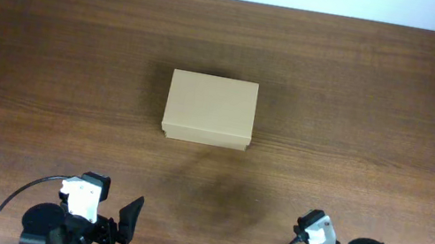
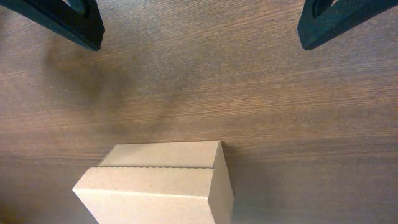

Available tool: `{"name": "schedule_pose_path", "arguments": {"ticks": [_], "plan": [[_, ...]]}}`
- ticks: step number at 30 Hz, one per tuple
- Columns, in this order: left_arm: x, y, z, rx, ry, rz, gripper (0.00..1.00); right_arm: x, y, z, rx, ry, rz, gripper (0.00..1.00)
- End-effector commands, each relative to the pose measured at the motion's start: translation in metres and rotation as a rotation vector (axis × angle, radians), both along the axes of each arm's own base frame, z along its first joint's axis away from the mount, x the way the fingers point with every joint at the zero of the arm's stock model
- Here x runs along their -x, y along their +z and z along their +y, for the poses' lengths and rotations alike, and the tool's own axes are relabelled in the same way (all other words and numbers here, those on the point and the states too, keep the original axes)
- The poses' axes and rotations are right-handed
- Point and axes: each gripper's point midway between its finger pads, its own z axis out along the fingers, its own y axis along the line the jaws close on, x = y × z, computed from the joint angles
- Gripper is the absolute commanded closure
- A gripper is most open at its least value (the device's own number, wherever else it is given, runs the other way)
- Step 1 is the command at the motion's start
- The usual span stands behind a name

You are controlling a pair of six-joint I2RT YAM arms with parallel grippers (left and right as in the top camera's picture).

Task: Pack container

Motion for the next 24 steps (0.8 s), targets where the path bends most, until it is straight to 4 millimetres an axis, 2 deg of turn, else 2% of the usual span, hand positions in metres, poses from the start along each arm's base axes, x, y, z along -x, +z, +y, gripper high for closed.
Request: {"name": "schedule_pose_path", "arguments": {"ticks": [1, 3, 8, 12, 21, 24], "plan": [[-0.001, 0.0, 0.001, 0.003, 0.012, -0.005, 0.0, 0.002, -0.009, -0.001, 0.001, 0.003, -0.014, 0.01], [-0.001, 0.0, 0.001, 0.003, 0.012, -0.004, 0.0, -0.003, -0.009, -0.001, -0.006, -0.004, -0.057, 0.01], [-0.001, 0.0, 0.001, 0.003, 0.012, -0.005, 0.0, -0.031, 0.004, 0.008, -0.062, -0.004, -0.278, 0.01], [-0.001, 0.0, 0.001, 0.003, 0.012, -0.005, 0.0, -0.054, 0.006, 0.006, -0.071, -0.061, -0.402, 0.01], [-0.001, 0.0, 0.001, 0.003, 0.012, -0.005, 0.0, -0.085, -0.004, -0.013, -0.029, -0.222, -0.517, 0.01], [-0.001, 0.0, 0.001, 0.003, 0.012, -0.005, 0.0, -0.091, 0.002, -0.016, -0.036, -0.25, -0.556, 0.01]]}}
